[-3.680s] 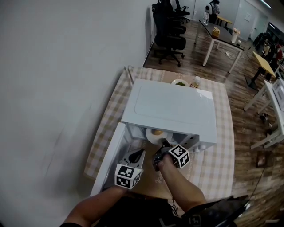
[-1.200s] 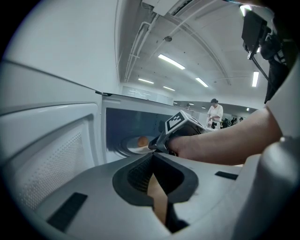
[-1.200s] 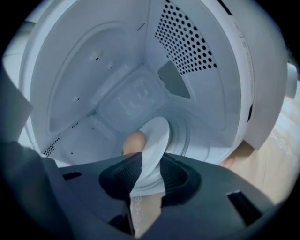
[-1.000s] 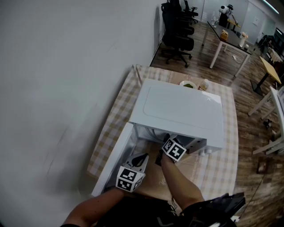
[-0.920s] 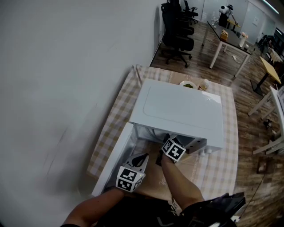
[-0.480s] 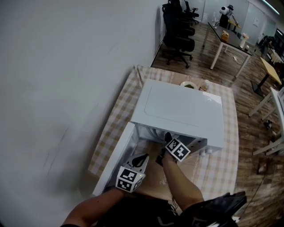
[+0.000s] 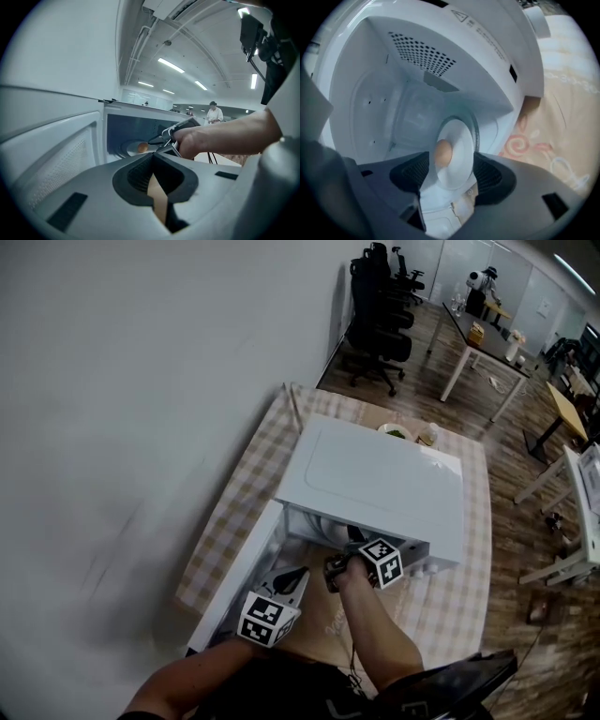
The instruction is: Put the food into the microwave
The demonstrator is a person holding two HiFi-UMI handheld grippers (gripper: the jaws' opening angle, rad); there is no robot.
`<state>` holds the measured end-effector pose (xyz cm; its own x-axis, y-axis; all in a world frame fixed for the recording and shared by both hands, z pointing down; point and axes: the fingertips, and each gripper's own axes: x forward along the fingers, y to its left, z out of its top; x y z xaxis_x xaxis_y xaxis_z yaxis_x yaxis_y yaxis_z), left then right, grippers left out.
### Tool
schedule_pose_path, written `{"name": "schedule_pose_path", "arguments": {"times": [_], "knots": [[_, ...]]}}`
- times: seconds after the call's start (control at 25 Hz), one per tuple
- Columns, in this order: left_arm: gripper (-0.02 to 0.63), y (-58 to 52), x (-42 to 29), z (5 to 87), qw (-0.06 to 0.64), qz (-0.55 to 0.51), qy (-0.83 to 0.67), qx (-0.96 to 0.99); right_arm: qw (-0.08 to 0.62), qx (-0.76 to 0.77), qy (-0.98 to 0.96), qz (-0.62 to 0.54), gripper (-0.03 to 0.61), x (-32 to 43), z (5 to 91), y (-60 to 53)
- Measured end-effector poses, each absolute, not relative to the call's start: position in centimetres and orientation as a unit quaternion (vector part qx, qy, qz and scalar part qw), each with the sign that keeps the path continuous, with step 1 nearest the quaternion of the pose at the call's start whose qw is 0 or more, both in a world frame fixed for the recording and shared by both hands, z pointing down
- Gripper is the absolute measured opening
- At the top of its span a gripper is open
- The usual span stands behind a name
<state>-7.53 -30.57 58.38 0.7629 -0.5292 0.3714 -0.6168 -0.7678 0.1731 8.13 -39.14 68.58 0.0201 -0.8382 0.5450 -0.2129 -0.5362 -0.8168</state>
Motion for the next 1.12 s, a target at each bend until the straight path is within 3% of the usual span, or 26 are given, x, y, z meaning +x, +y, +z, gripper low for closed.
{"name": "schedule_pose_path", "arguments": {"times": [0.28,0.52,1.12], "knots": [[0.008,-30.5,-8.2,58.5,0.148,0.142,-0.317,0.926,0.323,-0.631,0.393,-0.585,0.291,8.5,67.8,-39.3],[0.008,-30.1,-8.6,58.1,0.149,0.134,-0.323,0.925,0.291,-0.627,0.417,-0.59,0.299,7.7,68.3,-38.2],[0.008,-29.6,-8.3,58.1,0.144,0.137,-0.323,0.925,0.351,-0.572,0.412,-0.617,0.296,7.3,67.8,-37.4]]}}
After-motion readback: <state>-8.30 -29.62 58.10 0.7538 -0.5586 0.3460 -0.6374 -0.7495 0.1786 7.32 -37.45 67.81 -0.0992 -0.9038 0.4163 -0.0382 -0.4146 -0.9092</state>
